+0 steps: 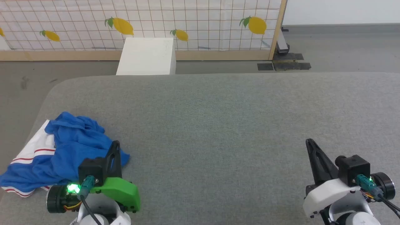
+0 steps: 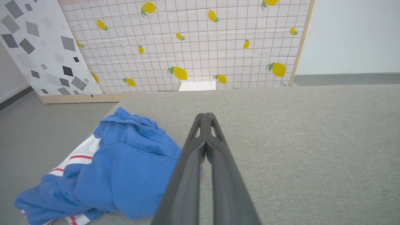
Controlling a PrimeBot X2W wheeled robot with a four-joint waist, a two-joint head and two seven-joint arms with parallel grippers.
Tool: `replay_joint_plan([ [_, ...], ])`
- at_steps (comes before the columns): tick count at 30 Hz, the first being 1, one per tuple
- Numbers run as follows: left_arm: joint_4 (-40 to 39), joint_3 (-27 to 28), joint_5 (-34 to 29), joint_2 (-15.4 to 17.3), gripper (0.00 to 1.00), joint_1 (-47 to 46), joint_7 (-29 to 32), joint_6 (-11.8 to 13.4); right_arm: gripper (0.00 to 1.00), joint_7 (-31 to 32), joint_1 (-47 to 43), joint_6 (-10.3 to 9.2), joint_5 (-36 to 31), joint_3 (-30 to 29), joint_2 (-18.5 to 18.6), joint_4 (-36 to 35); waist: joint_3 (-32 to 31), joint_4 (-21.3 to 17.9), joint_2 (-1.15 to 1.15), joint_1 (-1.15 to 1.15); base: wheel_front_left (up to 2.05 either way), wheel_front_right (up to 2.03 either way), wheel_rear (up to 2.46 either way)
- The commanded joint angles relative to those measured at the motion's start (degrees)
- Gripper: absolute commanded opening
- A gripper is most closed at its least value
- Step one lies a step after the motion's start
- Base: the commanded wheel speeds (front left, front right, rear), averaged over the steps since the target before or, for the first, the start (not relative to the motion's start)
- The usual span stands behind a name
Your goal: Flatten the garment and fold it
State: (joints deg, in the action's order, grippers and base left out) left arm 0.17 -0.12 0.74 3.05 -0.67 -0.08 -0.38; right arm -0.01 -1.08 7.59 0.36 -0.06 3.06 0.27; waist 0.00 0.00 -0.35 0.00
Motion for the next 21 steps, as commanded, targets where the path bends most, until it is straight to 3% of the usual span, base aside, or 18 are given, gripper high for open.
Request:
replay_joint_plan([
  [1, -0.17, 0.12, -0.74, -0.17, 0.00, 0.67, 0.08, 0.38, 0.00, 0.01, 1.08, -0.10, -0.36, 0.06, -0.18, -0.27, 0.00, 0.00, 0.35, 0.00, 0.00, 0.00, 0.00],
  [21, -0.17, 0.12, -0.74, -0.17, 0.00, 0.67, 0.08, 0.38, 0.00, 0.01, 1.08, -0.10, -0.36, 0.06, -0.18, -0.27, 0.00, 0.00, 0.35, 0.00, 0.00, 0.00, 0.00],
])
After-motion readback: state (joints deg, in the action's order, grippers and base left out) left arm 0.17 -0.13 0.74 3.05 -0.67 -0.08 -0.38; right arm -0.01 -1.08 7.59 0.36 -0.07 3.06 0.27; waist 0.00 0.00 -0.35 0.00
